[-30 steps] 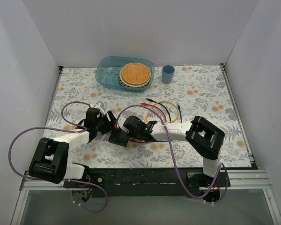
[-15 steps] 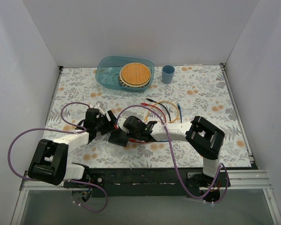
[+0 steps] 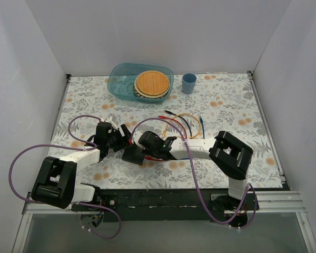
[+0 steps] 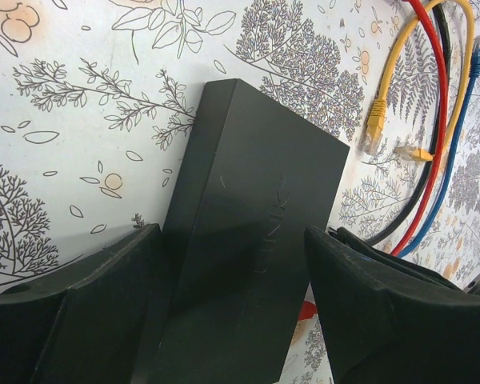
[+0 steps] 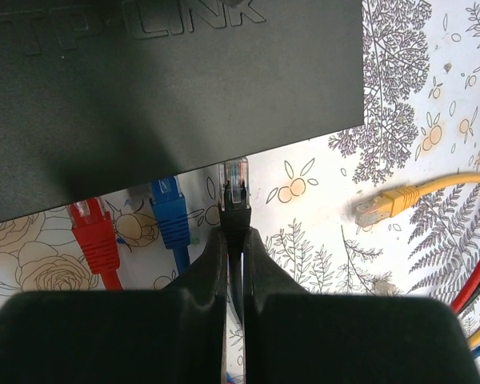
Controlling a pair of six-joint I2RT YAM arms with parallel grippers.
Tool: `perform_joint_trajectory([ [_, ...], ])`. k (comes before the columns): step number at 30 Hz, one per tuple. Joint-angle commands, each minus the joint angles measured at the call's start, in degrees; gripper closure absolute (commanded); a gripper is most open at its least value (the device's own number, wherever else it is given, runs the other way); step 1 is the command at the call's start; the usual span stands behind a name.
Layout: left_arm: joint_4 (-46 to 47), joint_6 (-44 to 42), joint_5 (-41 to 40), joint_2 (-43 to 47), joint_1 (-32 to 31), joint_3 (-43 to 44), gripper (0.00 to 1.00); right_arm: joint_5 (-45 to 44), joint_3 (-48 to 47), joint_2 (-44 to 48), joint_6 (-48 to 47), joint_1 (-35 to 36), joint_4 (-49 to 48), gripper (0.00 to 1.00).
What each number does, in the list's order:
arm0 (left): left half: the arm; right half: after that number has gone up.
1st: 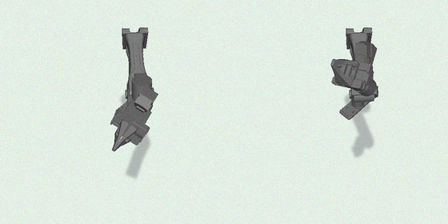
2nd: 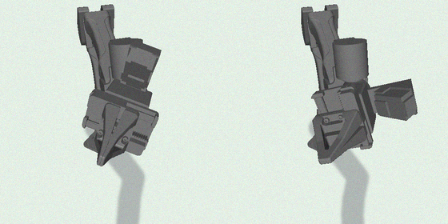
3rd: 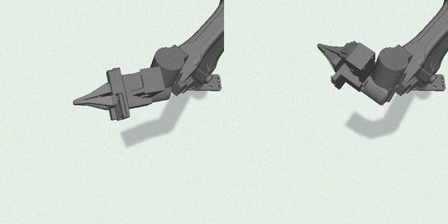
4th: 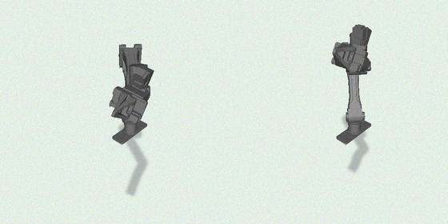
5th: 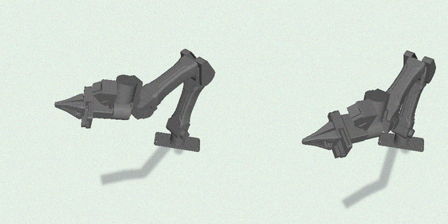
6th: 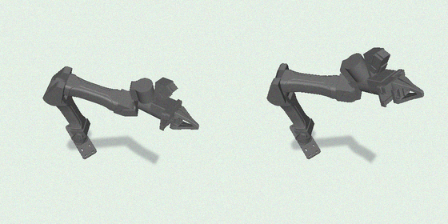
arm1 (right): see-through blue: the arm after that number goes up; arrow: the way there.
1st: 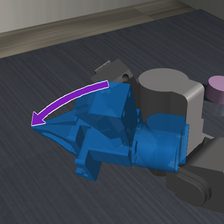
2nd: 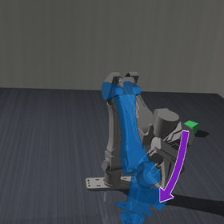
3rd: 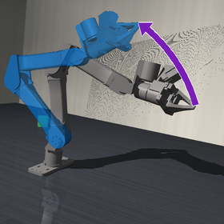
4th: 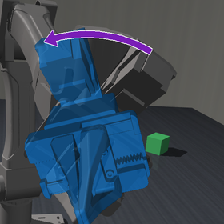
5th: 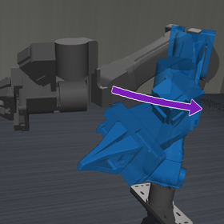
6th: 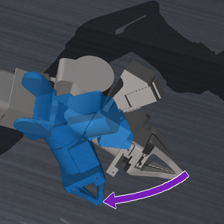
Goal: Insert the plug into the switch port
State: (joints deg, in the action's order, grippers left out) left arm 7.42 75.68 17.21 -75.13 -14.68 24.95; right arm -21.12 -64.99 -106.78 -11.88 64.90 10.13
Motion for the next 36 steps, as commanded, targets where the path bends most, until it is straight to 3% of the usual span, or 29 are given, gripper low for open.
perform_joint_trajectory([
  [1,-0.9,-0.5,-0.9,0.7,0.4,-1.0,0.28,0.7,2.0,1.0,2.5,0.5,2.7,0.99],
  [12,-0.1,-1.0,0.4,0.5,0.4,-1.4,0.28,1.9,3.1,0.7,2.3,0.5,3.0,0.99],
  [36,3.7,-2.7,6.2,0.7,0.4,-2.0,0.27,1.5,-4.5,-5.2,-1.0,0.5,8.4,0.99],
])
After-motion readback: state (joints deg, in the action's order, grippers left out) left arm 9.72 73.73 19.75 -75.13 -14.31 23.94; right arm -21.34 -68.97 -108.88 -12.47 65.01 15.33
